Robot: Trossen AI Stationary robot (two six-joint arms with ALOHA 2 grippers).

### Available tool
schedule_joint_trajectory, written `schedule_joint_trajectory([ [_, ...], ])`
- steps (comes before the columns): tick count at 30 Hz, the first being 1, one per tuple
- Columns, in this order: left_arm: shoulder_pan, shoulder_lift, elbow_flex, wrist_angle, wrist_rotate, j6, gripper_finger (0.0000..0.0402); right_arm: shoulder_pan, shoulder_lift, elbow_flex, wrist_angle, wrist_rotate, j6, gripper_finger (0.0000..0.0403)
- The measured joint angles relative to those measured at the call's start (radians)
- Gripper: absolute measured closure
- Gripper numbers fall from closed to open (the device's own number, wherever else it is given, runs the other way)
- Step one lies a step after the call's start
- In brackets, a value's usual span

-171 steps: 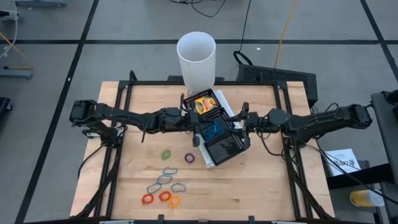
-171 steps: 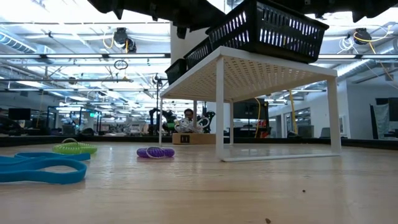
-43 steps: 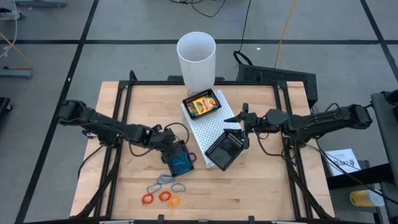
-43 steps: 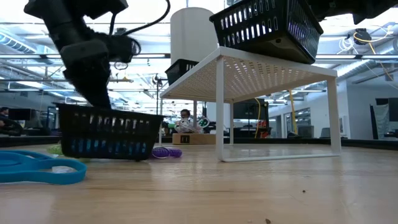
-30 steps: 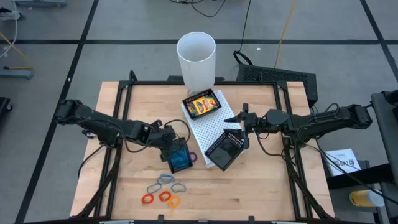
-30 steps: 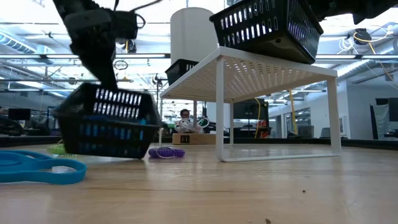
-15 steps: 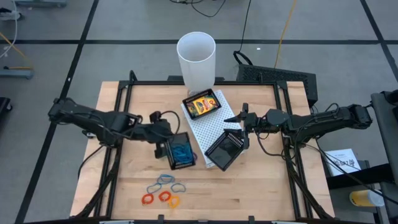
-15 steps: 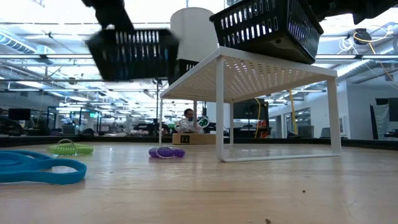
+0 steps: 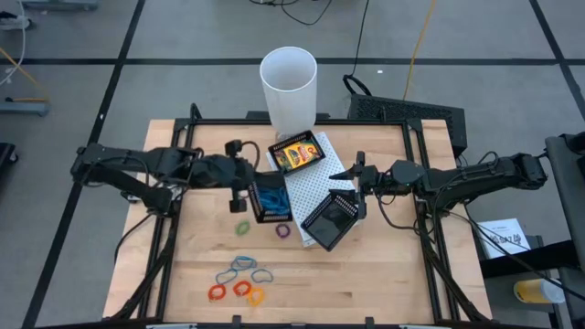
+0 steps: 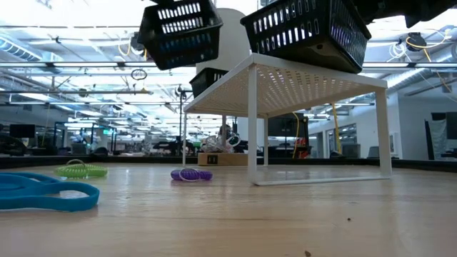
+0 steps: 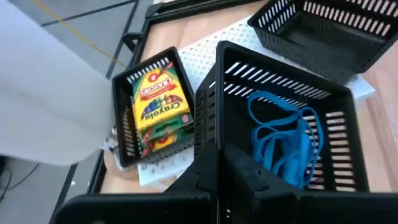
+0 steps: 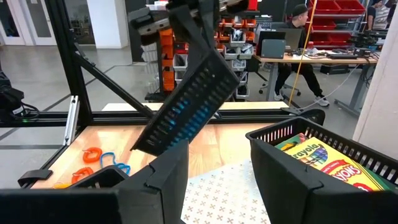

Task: Pick & Place Office Desk Supplies
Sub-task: Put the black bin on the shelf

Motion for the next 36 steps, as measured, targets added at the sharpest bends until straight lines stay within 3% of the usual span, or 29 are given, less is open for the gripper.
schedule_joint_trajectory([
  [11,0.107,0.028,0.001,0.165,0.039,0.005,0.0390,0.000,0.000,0.000,0.004,0.000,-0.004,0.0238],
  [21,0.109,0.158,-0.001,0.196,0.041,0.063,0.0384,0.000,0.000,0.000,0.014,0.000,-0.009,0.0238],
  [36,0.157,0.165,-0.001,0.242,0.042,0.074,0.0375,-0.018,0.000,0.000,0.008,0.000,0.009,0.0238],
])
